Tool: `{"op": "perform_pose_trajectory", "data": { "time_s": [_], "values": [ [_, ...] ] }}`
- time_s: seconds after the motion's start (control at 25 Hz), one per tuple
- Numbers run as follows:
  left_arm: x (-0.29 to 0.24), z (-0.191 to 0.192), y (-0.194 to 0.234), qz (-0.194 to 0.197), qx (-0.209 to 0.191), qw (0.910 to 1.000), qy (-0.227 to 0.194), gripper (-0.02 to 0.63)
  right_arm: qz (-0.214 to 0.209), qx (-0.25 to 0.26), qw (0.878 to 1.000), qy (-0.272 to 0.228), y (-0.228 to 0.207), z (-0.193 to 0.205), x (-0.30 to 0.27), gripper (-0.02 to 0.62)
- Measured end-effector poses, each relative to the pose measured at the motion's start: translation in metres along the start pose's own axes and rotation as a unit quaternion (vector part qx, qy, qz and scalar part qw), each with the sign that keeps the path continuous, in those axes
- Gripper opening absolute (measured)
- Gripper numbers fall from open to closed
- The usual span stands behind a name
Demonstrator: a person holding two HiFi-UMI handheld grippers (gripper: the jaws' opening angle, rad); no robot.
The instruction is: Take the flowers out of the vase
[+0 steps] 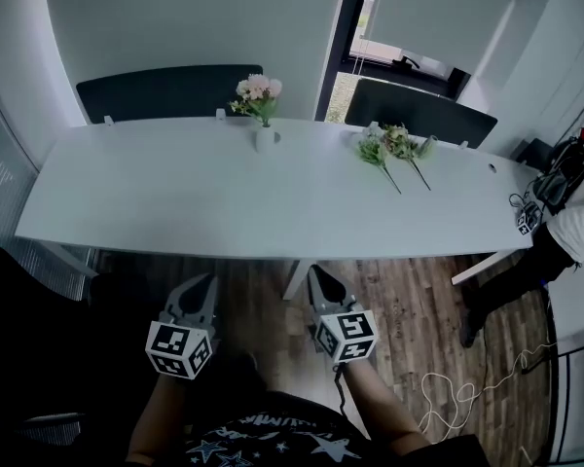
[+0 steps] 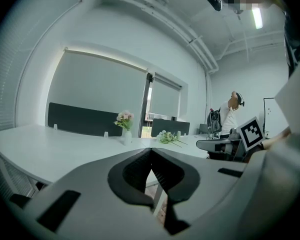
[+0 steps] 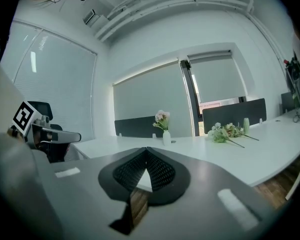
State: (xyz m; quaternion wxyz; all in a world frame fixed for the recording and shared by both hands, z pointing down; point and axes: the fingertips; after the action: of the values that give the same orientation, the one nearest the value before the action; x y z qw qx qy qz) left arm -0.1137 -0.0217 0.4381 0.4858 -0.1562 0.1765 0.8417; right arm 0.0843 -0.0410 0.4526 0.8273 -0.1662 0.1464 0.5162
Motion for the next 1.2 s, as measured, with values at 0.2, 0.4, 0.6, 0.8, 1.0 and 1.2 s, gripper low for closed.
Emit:
{"op": "perform_pose_trajectory", "data": {
  "time_s": [0.2, 0.4, 0.6, 0.8, 1.0, 1.2],
  "values": [
    [-0.025, -0.015, 0.026, 0.009, -0.008, 0.9999, 0.005, 0.009, 0.004, 0.000, 1.000, 0.004, -0.002, -0.017, -0.036, 0.002],
    [-0.044, -0.027, 0.047, 0.022, -0.012, 0.9997, 0.003, 0.009, 0.014, -0.006, 1.000, 0.011, -0.002, -0.022, -0.061, 0.002],
    [-0.051, -0.033, 0.061, 0.034, -0.013, 0.9993, 0.000, 0.009, 0.024, -0.007, 1.000, 0.011, 0.000, -0.031, -0.074, 0.002],
    [-0.057, -0.040, 0.076, 0.038, -0.010, 0.9992, -0.003, 0.009, 0.033, -0.006, 0.999, 0.010, -0.001, -0.040, -0.079, 0.002],
    [-0.071, -0.043, 0.077, 0.050, 0.000, 0.9988, -0.003, 0.009, 0.040, -0.009, 0.999, 0.010, -0.011, -0.040, -0.081, 0.003],
    [-0.089, -0.054, 0.073, 0.050, -0.008, 0.9987, 0.001, 0.009, 0.030, -0.016, 0.999, 0.002, -0.023, -0.051, -0.097, 0.002]
  ]
}}
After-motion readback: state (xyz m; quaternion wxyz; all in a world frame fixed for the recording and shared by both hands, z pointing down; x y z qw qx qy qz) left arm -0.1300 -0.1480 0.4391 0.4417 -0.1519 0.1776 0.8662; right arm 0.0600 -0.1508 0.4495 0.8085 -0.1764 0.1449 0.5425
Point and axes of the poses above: the fingertips, and each gripper's own axes: x backward along the fingers, y to its left, z out of its underside, and after that the axes turned 15 degrees about y, right-handed
